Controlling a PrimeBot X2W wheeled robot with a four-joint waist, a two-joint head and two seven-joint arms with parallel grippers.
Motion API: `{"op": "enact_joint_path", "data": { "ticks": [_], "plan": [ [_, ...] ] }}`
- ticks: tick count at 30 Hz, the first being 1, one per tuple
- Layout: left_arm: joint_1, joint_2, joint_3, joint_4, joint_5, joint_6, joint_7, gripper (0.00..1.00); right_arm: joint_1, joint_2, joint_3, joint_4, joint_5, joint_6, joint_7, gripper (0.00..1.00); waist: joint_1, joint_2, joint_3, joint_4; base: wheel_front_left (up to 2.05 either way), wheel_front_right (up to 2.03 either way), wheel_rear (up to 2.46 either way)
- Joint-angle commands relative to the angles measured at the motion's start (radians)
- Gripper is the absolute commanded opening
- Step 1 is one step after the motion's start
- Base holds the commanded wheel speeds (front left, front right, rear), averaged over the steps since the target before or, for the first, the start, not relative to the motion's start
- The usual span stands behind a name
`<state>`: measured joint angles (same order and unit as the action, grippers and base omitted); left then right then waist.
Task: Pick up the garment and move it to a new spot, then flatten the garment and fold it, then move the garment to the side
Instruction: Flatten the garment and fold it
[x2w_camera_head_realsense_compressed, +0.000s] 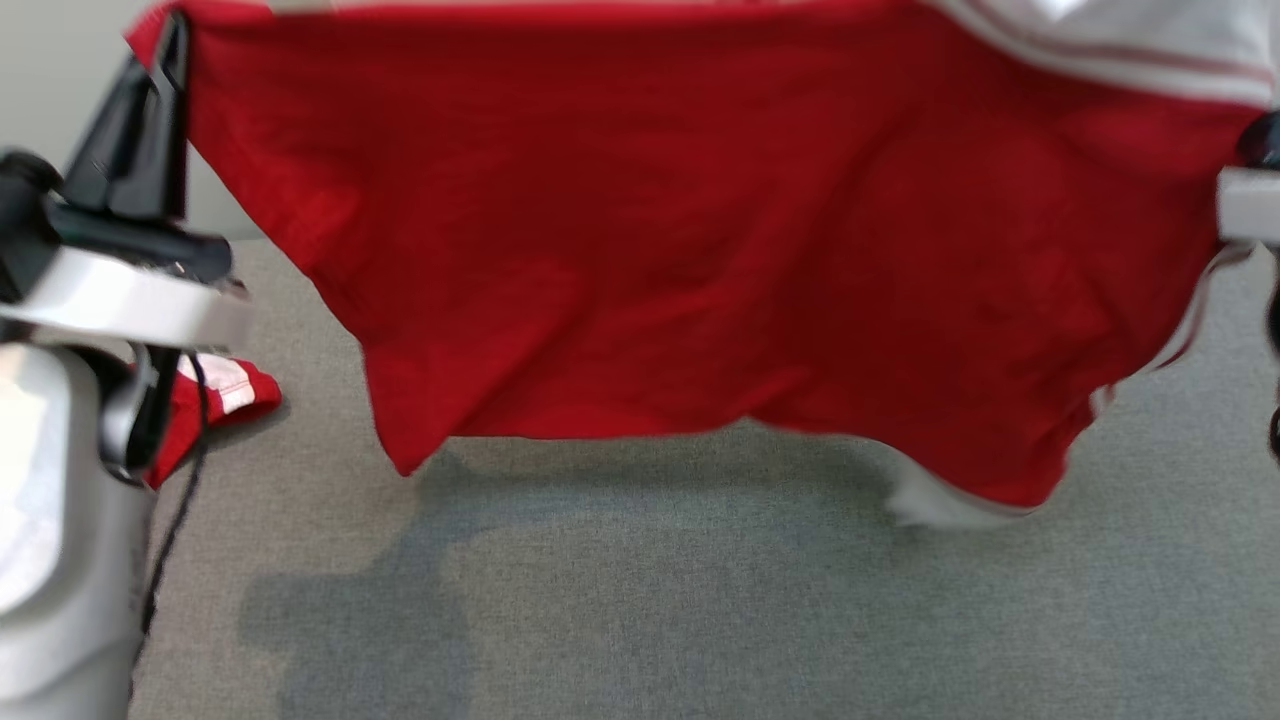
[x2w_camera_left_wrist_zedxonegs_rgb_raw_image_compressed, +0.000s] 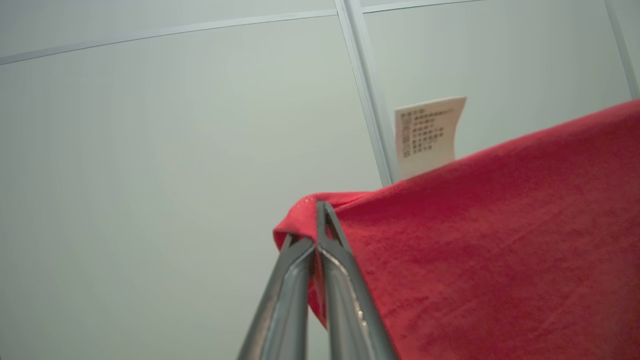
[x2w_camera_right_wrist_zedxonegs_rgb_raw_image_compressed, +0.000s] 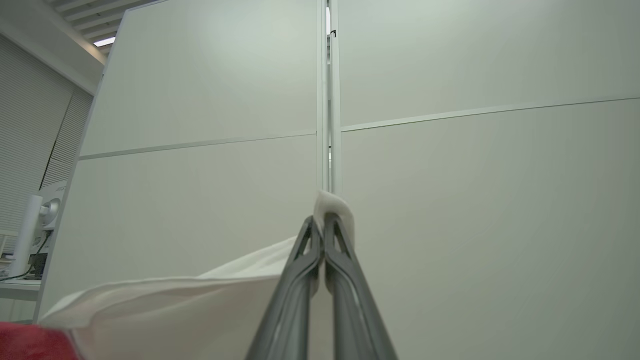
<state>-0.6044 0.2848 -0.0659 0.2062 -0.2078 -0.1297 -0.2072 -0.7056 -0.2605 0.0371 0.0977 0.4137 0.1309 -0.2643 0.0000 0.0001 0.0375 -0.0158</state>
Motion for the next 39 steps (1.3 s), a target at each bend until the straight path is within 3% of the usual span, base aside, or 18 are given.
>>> {"op": "enact_joint_path", "data": {
  "ticks": [1, 7, 12, 17, 23, 28, 33, 39],
  "plan": [
    [-0.051, 0.021, 0.000, 0.002, -0.017, 0.000, 0.026, 0.00, -0.051, -0.021, 0.000, 0.027, 0.003, 0.000, 0.000, 0.00, 0.0000, -0.0001, 0.027, 0.005, 0.00, 0.00, 0.00],
    [-0.173, 0.046, -0.018, 0.070, -0.053, 0.000, 0.111, 0.00, -0.220, -0.053, 0.033, 0.152, -0.024, 0.000, 0.045, 0.00, 0.0000, -0.0001, 0.158, 0.016, 0.00, 0.00, 0.00],
    [-0.295, 0.041, -0.048, 0.167, -0.047, 0.000, 0.114, 0.00, -0.361, -0.063, 0.063, 0.262, -0.069, 0.000, 0.037, 0.00, 0.0000, -0.0001, 0.266, 0.026, 0.00, 0.00, 0.00],
    [-0.546, 0.033, -0.064, 0.303, -0.009, 0.014, 0.051, 0.00, -0.605, -0.065, 0.037, 0.401, -0.146, 0.000, 0.011, 0.00, 0.0000, -0.0001, 0.391, 0.032, 0.00, 0.00, 0.00],
    [-0.722, -0.011, -0.033, 0.453, -0.043, 0.025, -0.039, 0.00, -0.771, -0.044, -0.010, 0.518, -0.222, 0.000, -0.002, 0.00, 0.0000, -0.0001, 0.439, 0.034, 0.00, 0.00, 0.00],
    [-0.616, -0.051, -0.016, 0.564, -0.090, 0.010, -0.057, 0.00, -0.642, -0.006, -0.002, 0.466, -0.182, 0.000, -0.003, 0.00, 0.0000, -0.0001, 0.442, 0.015, 0.00, 0.00, 0.00],
    [-0.387, -0.099, 0.029, 0.542, -0.119, 0.002, -0.059, 0.00, -0.363, -0.007, 0.036, 0.347, -0.095, 0.000, -0.003, 0.00, 0.0000, -0.0001, 0.423, -0.003, 0.00, 0.00, 0.00],
    [-0.107, -0.165, 0.049, 0.520, -0.092, 0.002, -0.059, 0.00, 0.009, 0.014, -0.015, 0.239, 0.015, 0.000, -0.003, 0.00, 0.0000, -0.0001, 0.362, -0.014, 0.00, 0.00, 0.00]
  ]
}}
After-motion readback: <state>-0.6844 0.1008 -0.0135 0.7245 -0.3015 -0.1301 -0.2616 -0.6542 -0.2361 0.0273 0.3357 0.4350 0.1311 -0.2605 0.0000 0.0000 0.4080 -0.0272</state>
